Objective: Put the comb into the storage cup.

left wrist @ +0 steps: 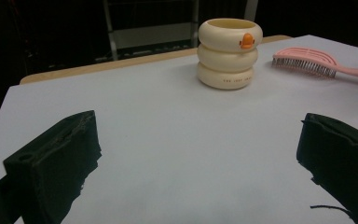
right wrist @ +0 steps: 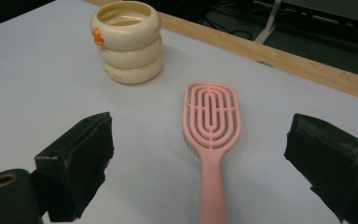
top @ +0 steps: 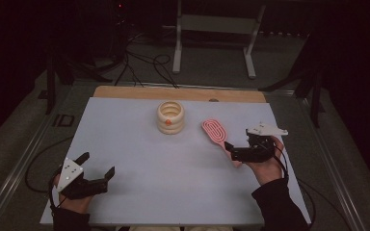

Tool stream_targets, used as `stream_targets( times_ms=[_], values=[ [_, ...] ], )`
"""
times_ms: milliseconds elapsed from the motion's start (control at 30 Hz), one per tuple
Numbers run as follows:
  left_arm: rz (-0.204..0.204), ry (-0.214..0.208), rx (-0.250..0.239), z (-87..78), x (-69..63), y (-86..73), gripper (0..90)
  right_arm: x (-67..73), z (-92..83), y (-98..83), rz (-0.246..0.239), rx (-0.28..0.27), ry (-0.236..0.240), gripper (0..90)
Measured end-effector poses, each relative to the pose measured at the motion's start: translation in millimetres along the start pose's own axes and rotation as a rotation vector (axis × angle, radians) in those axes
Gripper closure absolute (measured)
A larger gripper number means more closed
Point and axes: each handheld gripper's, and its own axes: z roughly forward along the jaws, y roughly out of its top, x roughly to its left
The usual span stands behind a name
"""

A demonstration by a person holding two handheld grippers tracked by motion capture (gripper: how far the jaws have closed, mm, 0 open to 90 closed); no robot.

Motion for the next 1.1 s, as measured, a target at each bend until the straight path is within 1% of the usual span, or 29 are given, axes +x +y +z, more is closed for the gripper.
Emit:
stream_targets(
  times_ms=[33,133,233,467,600,667,700,833,867,967,1033,1100],
  values=[
    [0.000,0.000,0.001,0.1,-0.1,-0.1,0.1,-0.5,1.7,2.7,-0.003,0.006,0.000,7.4],
    [0.000,0.000,0.000,0.1,-0.2,-0.1,0.1,-0.4,2.2,3.4,-0.003,0.009,-0.001,7.4],
    [0.000,0.000,0.001,0.1,0.0,-0.2,0.1,-0.5,5.3,7.4,-0.012,0.026,-0.002,7.4],
    [0.000,0.000,0.000,0.0,-0.2,-0.2,0.1,-0.3,10.8,11.2,-0.012,0.046,-0.003,7.4],
    [0.000,-0.001,0.000,0.0,-0.2,-0.2,0.1,-0.5,13.0,12.8,-0.021,0.052,0.000,7.4],
    [0.005,-0.002,0.004,0.2,-0.4,-0.3,0.1,-1.3,15.9,14.8,-0.020,0.061,-0.003,7.5],
    [0.006,-0.003,0.005,0.2,-0.6,-0.3,0.1,-2.5,17.9,16.5,-0.014,0.062,0.005,7.4],
    [0.006,-0.004,0.005,0.3,-0.8,-0.4,0.1,-2.7,18.5,17.1,-0.011,0.064,0.004,7.4],
    [0.007,-0.003,0.005,0.2,-0.7,-0.3,0.1,-3.5,22.0,19.5,-0.020,0.074,0.001,7.4],
    [0.006,-0.004,0.004,0.0,-0.6,-0.4,0.1,-3.7,23.8,20.7,-0.015,0.081,0.006,7.4],
    [0.006,-0.004,0.005,0.4,-0.7,-0.6,0.1,-4.3,26.2,21.9,-0.024,0.088,0.005,7.4],
    [0.007,-0.004,0.006,0.5,-0.9,-0.6,0.1,-4.0,27.6,23.2,-0.022,0.091,0.005,7.4]
  ],
)
